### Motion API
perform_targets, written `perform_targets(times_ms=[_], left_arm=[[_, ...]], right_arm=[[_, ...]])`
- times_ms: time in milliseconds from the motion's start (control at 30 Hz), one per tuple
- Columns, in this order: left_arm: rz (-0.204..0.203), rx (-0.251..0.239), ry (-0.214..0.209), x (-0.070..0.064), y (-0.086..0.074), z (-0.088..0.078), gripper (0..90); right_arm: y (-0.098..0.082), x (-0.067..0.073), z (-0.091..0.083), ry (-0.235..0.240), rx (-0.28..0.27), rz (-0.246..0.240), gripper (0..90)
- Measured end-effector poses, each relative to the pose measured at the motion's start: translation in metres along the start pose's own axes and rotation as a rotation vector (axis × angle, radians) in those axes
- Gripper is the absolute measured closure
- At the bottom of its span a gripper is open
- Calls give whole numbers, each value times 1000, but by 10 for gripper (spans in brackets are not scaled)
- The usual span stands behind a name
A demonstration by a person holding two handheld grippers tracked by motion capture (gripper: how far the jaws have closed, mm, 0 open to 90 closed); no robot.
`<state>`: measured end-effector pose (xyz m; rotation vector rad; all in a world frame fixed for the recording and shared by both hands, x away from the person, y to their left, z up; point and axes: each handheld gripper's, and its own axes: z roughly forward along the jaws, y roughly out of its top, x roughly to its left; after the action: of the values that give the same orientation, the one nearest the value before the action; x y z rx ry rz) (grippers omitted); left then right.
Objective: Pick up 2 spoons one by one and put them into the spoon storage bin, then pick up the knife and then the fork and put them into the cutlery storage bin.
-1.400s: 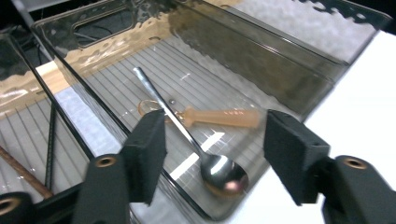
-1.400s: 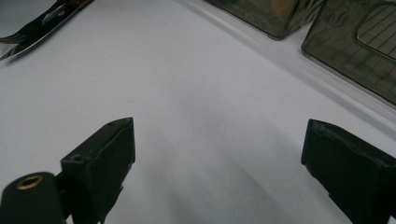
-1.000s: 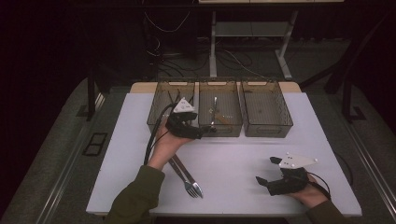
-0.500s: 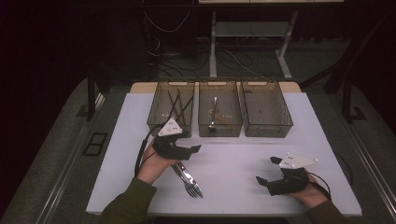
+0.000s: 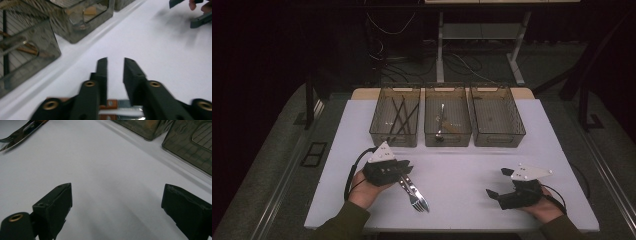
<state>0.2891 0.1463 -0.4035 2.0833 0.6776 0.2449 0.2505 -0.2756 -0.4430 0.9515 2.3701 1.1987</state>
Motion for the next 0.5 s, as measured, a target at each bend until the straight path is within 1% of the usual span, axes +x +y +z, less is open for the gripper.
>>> perform_targets(times_ms=[133,233,367,433,500], left_arm=[[-1,19,-29,-4,-10,-4,889],[-5,43,-53,-7,-17,-4,890],[-3,86,-63,-11,-25,-1,890],[-2,99,-72,-12,-28,1,890],[-4,118,-71,-14,-31,2,890]], right_arm=[[0,0,0,1,0,0,100],[0,0,0,0,1,2,100],[1,0,1,2,4,2,100],[1,0,2,2,4,1,100],[1,1,2,2,4,1,100]])
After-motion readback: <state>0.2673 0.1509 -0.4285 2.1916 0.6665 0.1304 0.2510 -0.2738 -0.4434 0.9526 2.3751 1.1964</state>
